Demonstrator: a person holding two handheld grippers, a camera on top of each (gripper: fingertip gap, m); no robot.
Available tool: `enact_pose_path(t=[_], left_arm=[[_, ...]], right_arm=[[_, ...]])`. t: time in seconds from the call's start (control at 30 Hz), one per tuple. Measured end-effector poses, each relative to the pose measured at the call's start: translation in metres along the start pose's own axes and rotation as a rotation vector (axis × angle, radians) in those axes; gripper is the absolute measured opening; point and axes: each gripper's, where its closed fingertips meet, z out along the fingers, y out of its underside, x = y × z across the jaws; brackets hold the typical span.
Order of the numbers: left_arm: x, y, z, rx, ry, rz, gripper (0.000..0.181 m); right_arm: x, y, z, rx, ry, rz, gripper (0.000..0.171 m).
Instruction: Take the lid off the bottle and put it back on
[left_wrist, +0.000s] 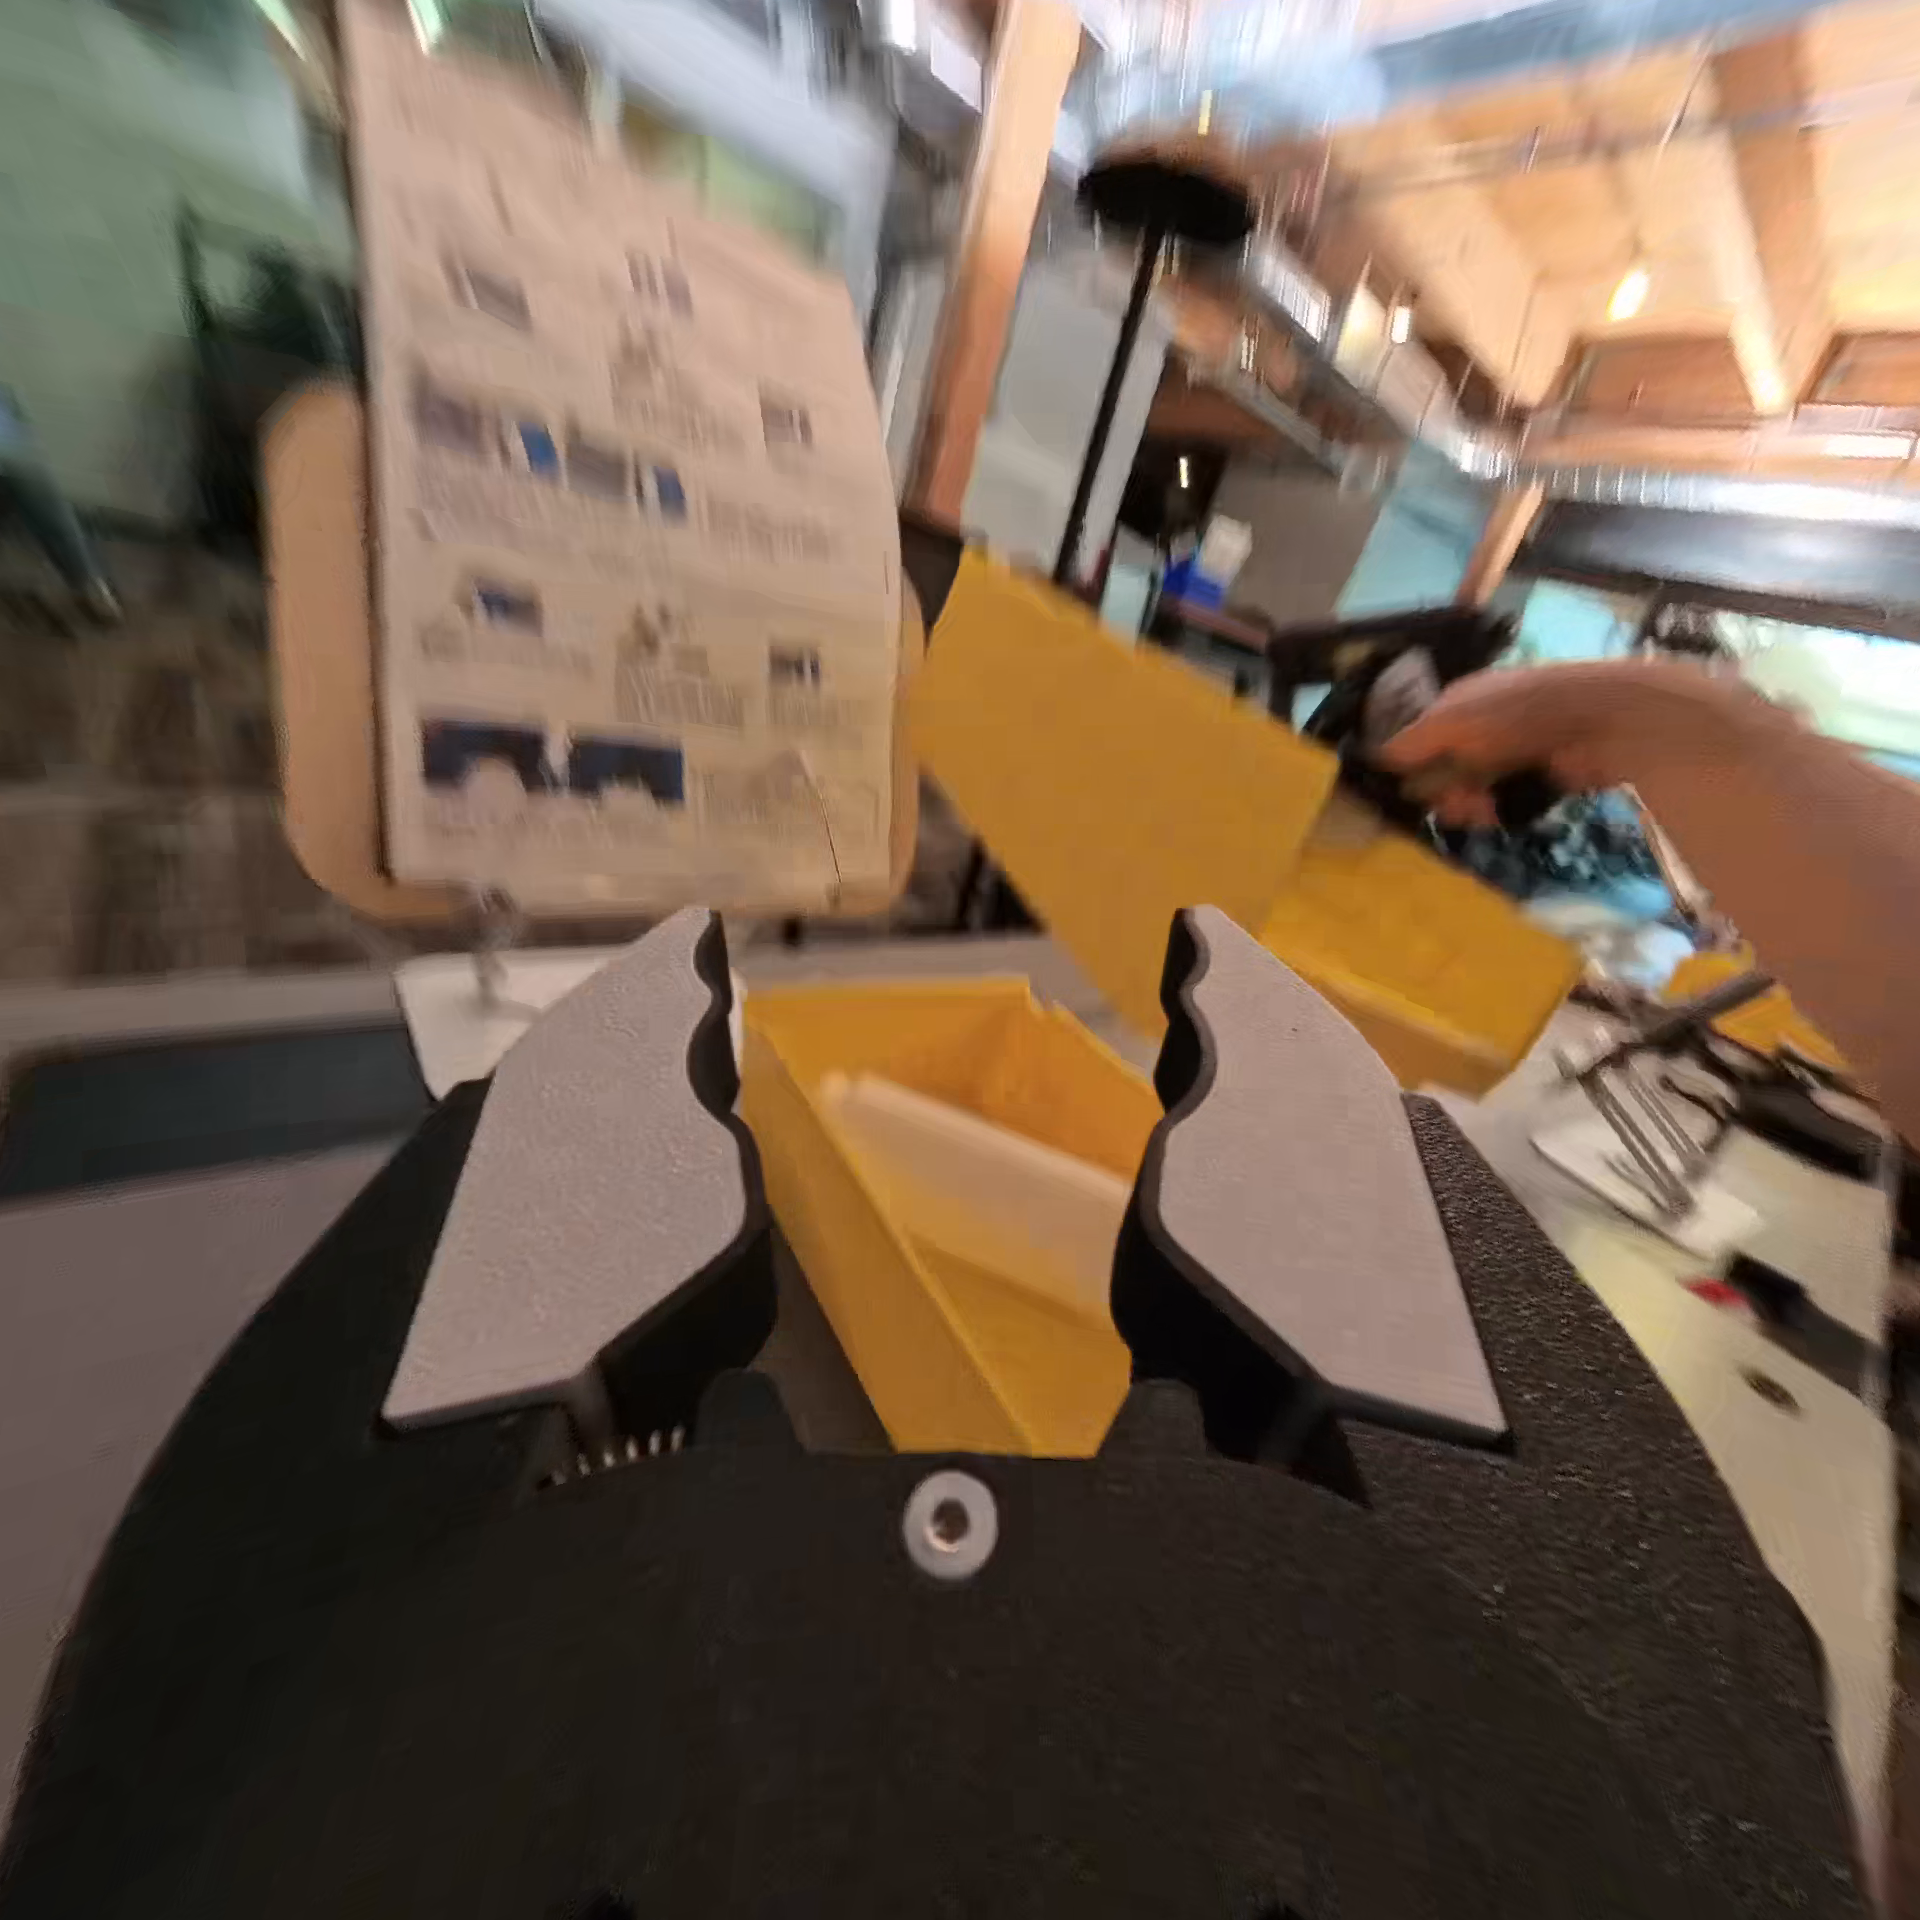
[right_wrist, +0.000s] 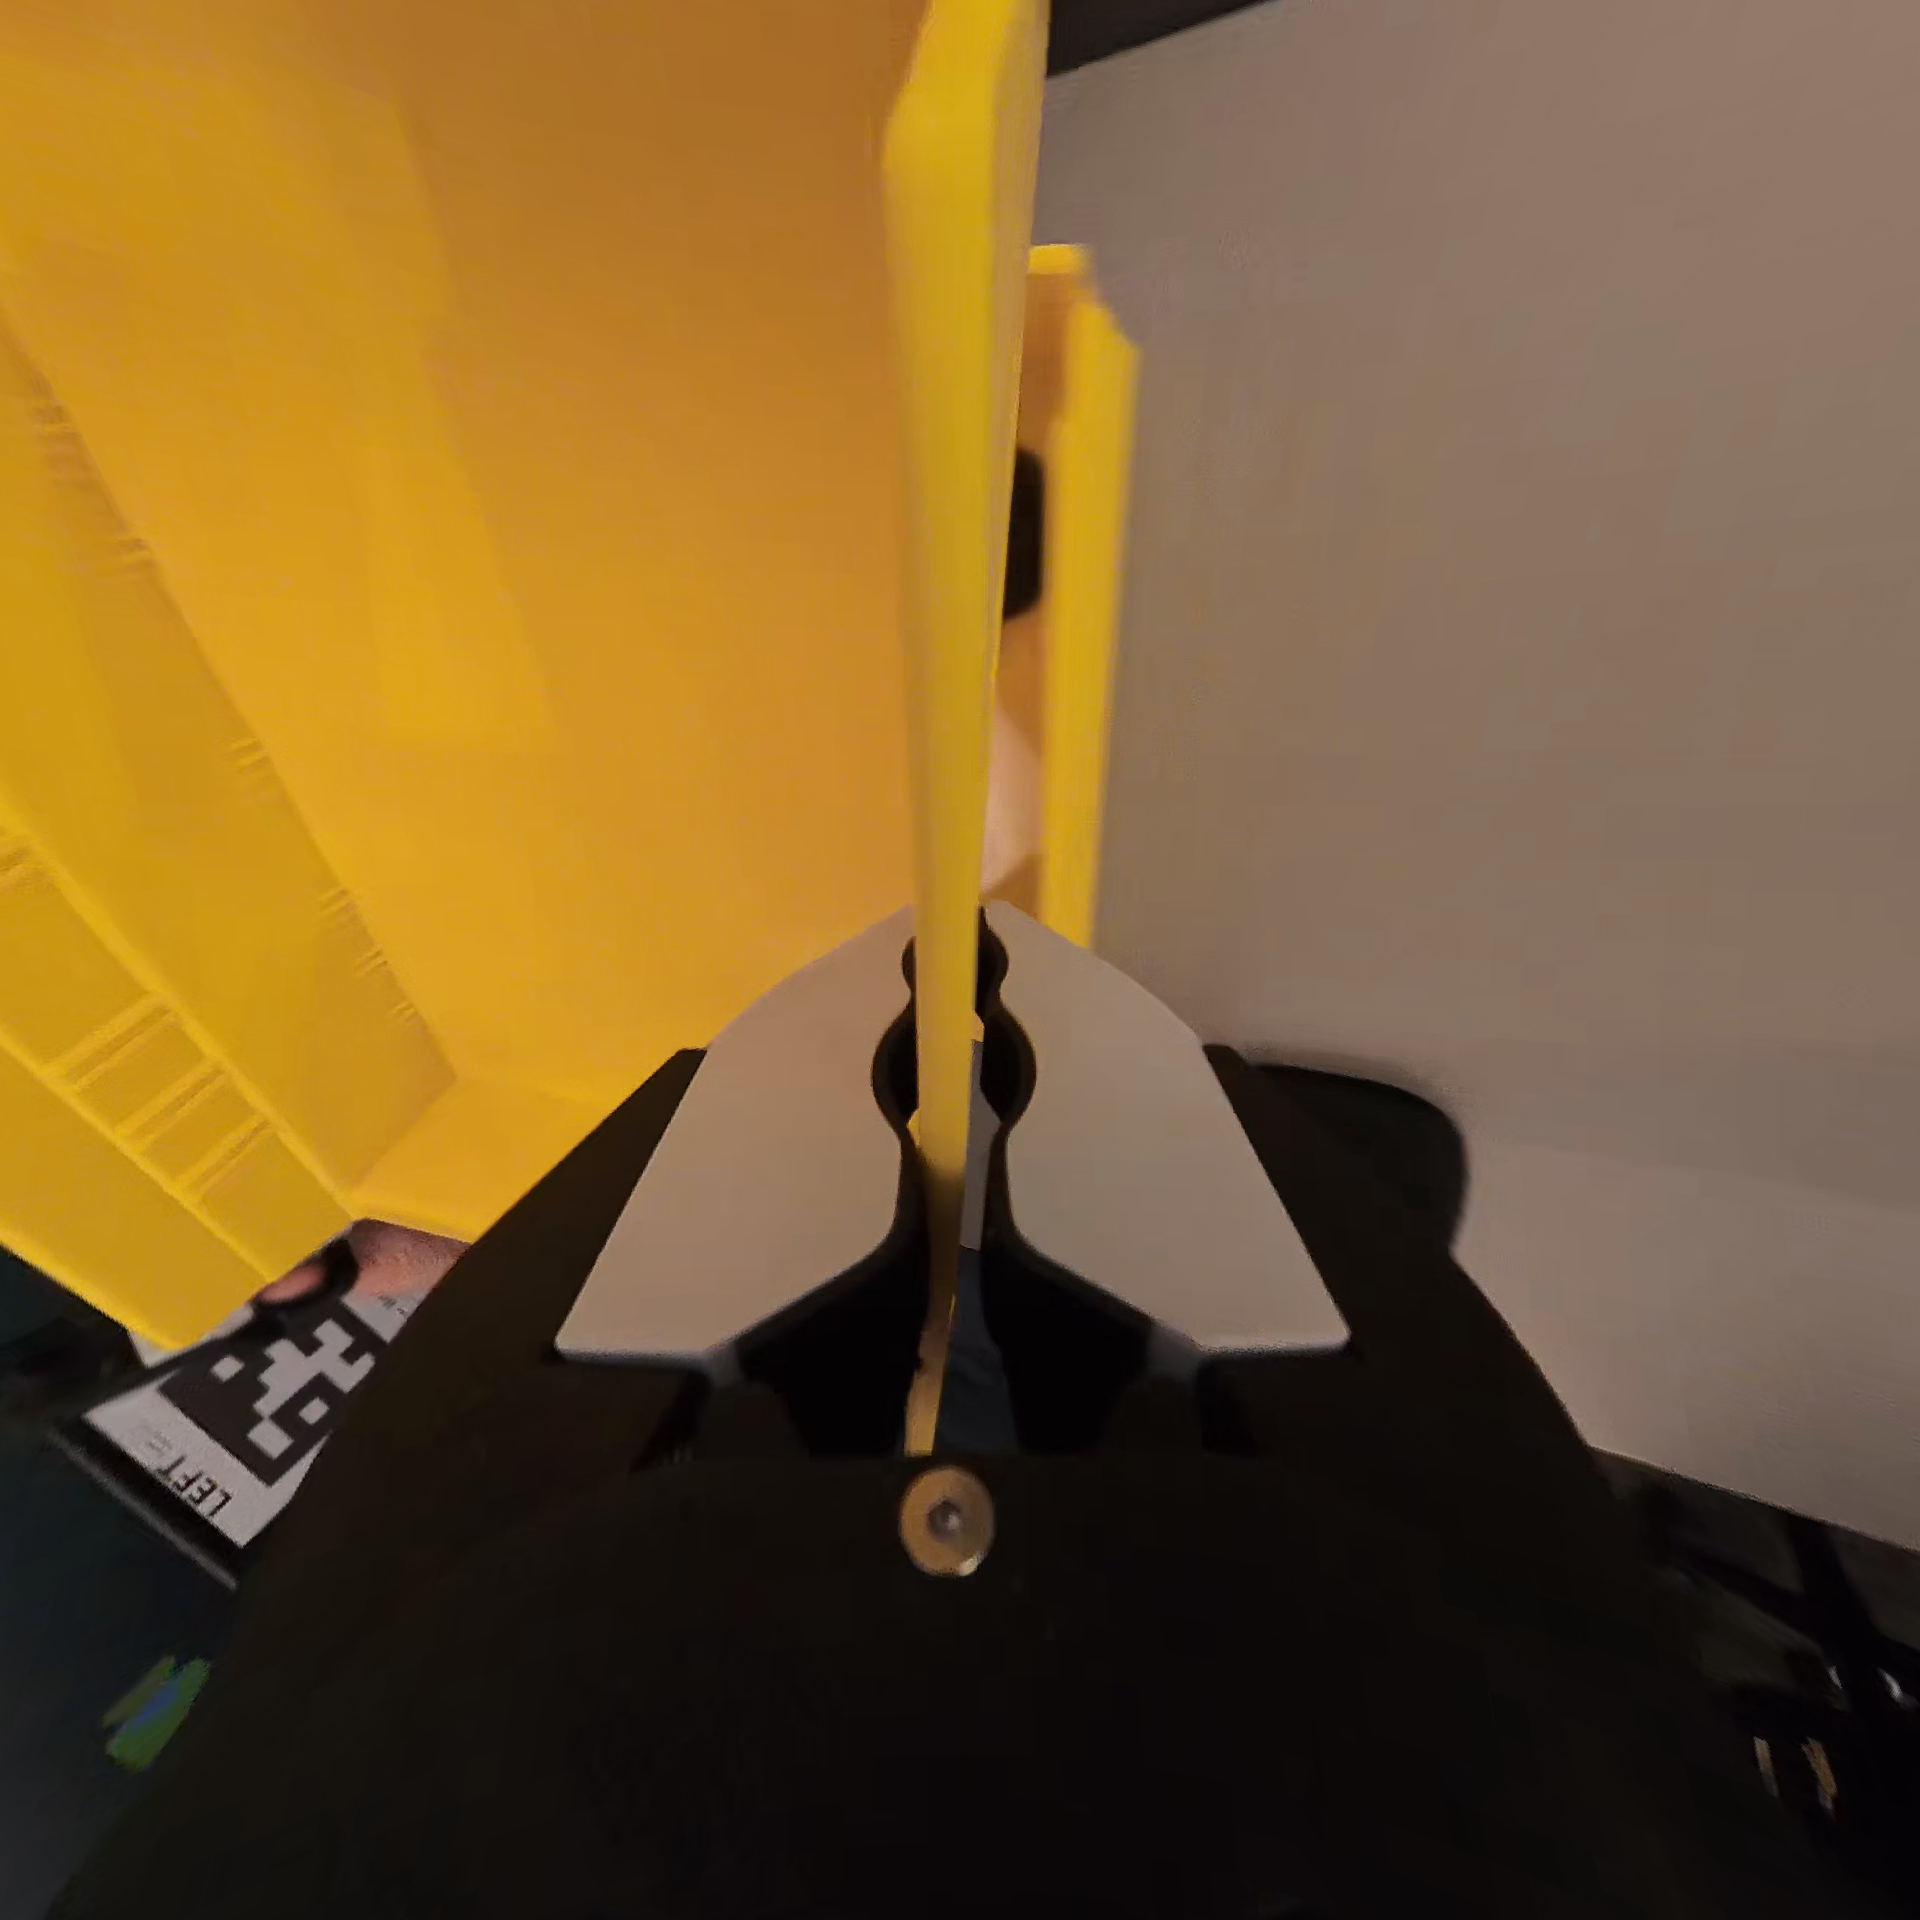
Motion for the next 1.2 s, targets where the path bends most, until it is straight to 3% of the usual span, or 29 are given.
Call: enact_pose_path(t=[0.1,0.23,0.4,0.5,0.6,0.8,1.1,1.2], left_arm=[[-0.006,0.062,0.035,-0.24,0.022,-0.11,0.088],[-0.014,0.138,0.061,-0.512,-0.046,-0.061,0.091],[-0.012,0.197,0.075,-0.751,-0.052,0.052,0.079],[-0.016,0.212,0.087,-0.931,-0.057,0.102,0.069],[-0.023,0.225,0.092,-1.184,-0.076,0.117,0.07],[-0.042,0.245,0.103,-1.404,-0.132,0.146,0.043],[-0.095,0.235,0.09,-1.451,-0.232,0.094,0.006],[-0.116,0.226,0.067,-1.436,-0.231,-0.083,0.004]], right_arm=[[0.064,0.009,-0.025,0.038,0.039,0.05,0.005],[0.143,0.027,-0.037,0.071,0.049,0.093,0.007],[0.223,0.056,-0.026,0.039,0.057,0.165,0.006],[0.252,0.066,-0.004,-0.004,0.067,0.185,0.008],[0.267,0.067,0.021,-0.053,0.085,0.182,0.01],[0.275,0.055,0.064,-0.117,0.139,0.125,0.011],[0.239,0.037,0.096,-0.145,0.122,0.025,0.012],[0.228,0.037,0.1,-0.165,0.141,0.014,0.012]])
